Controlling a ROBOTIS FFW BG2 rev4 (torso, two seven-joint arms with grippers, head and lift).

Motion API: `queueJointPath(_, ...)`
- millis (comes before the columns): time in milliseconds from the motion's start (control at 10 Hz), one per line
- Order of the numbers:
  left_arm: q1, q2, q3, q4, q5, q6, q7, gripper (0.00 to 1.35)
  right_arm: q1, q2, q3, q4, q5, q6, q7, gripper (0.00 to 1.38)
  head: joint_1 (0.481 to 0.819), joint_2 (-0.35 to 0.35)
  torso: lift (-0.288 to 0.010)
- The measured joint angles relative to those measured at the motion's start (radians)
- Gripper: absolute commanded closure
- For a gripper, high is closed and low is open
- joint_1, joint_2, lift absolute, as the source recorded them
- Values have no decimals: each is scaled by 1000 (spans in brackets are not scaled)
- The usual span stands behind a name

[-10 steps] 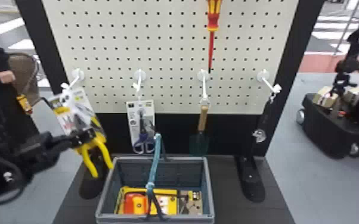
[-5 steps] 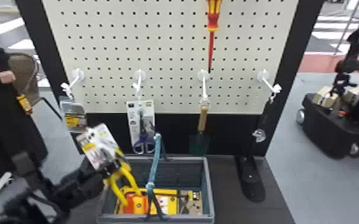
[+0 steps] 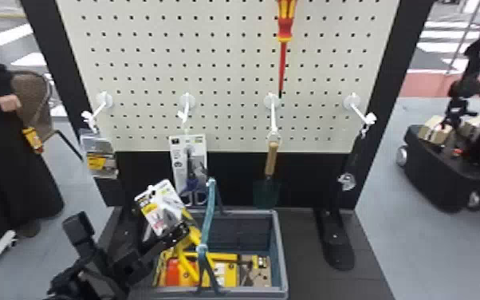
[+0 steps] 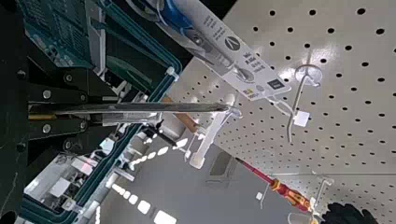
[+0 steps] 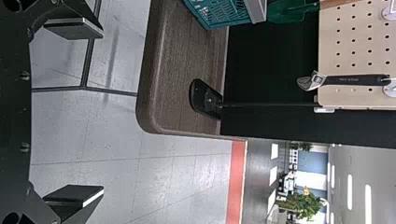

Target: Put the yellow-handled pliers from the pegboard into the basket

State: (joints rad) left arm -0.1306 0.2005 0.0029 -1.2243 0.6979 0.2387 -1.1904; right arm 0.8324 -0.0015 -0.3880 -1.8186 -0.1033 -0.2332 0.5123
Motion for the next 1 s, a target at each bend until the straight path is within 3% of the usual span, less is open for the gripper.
queueJointPath(200, -21, 1, -17, 8, 5, -1, 1, 124, 0, 0, 0, 1, -2, 0, 0, 124, 549, 0, -100)
queueJointPath(300, -23, 2, -16, 8, 4, 8, 2, 56, 0, 0, 0, 3, -6, 0, 0, 124, 549, 0, -100)
queueJointPath(500, -22, 6, 5, 4, 6, 5, 10, 233, -2, 0, 0, 4, -9, 0, 0, 124, 549, 0, -100)
queueJointPath(1000, -16, 10, 13, -14, 15, 9, 17, 256, -5, 0, 0, 4, -9, 0, 2, 124, 549, 0, -100)
